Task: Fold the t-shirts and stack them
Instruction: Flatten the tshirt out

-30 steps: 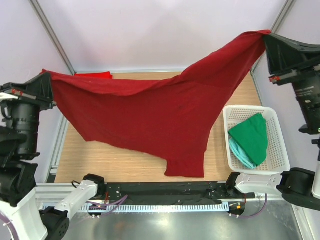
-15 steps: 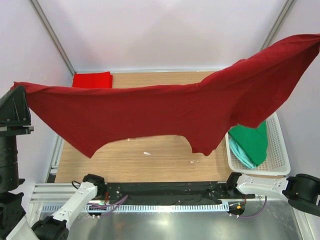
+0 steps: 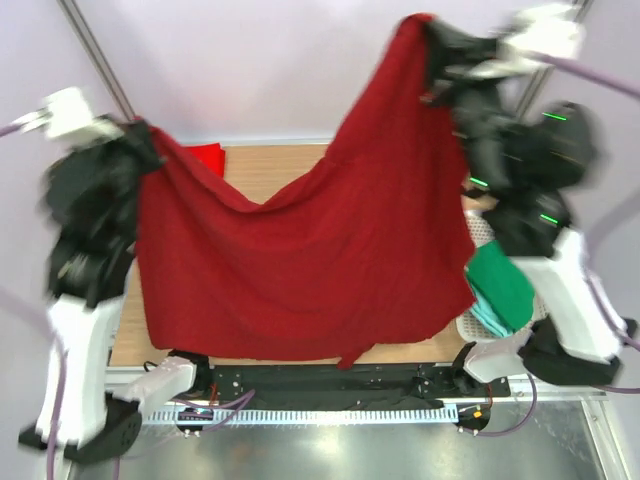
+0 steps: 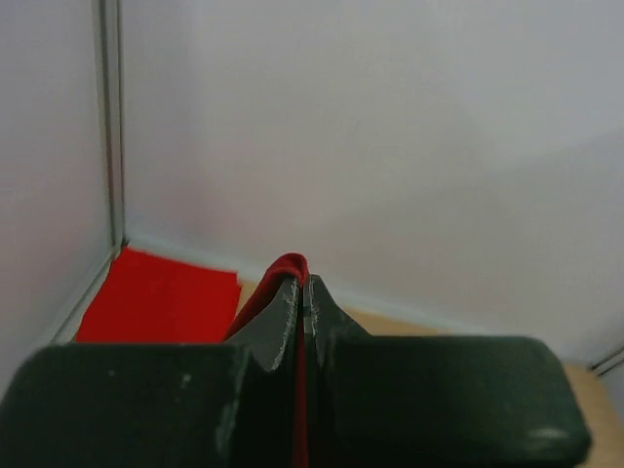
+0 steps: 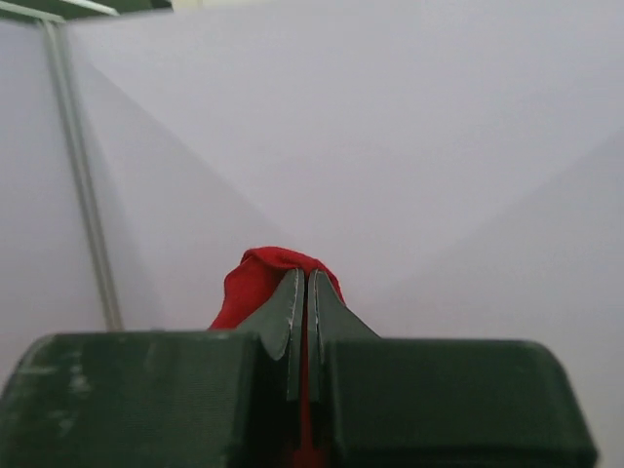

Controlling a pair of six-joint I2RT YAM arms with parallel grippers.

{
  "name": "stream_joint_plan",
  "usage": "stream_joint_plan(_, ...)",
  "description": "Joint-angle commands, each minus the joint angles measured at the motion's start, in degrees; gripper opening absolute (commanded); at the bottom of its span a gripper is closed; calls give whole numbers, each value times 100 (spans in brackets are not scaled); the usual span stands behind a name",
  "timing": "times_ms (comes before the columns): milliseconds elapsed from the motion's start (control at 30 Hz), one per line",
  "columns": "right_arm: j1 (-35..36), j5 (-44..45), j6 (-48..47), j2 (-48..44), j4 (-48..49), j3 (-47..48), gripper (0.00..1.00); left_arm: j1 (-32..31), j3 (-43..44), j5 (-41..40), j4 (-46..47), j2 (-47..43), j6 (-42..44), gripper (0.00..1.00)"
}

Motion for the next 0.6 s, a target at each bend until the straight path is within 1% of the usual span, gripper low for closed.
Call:
stream_joint_plan(0, -960, 367, -642, 972, 672, -749, 1, 32, -614, -608, -246, 1182, 260, 0)
stream_joint_plan(33, -1332, 209, -309, 1139, 524, -855, 1, 154, -824, -564, -185, 1375, 243, 0)
stream_joint_plan(67, -1623, -10, 434, 1419, 392, -969, 1, 208, -870, -520, -158, 1524, 147, 0)
stream_joint_plan(100, -2043, -178, 633, 1526, 408, -1118, 1, 226, -949, -450, -62, 1787, 172, 0)
stream_joint_plan(133, -2143, -301, 731, 1614, 460, -1337, 1, 226, -1071, -450, 112, 1903, 233, 0)
stream_joint_plan(233, -2345, -451, 706, 1975, 443, -1217, 1, 243, -722, -467, 80, 2439, 348, 0)
stream_joint_plan(267, -2407, -478, 723, 1993, 469, -1173, 1, 252, -329, -450, 53, 2562, 366, 0)
stream_joint_plan(333, -2565, -574, 793, 2010, 417, -971, 1, 252, 33, -380, 35, 2800, 401, 0)
stream_joint_plan(367, -2609, -671, 828, 1984, 382, -909, 1, 252, 479, -371, 9, 2870, 384, 0)
stream_joint_plan(433, -2653, -733, 925, 1835, 355, -769, 1, 252, 920, -275, -122, 3019, 305, 0)
stream_joint_plan(500, -2654, -847, 1047, 1677, 320, -707, 1, 252, 1325, -151, -193, 3012, 226, 0)
stream_joint_plan(567, -2645, -996, 1136, 1370, 276, -663, 1, 252, 1353, 16, -194, 2784, 94, 0)
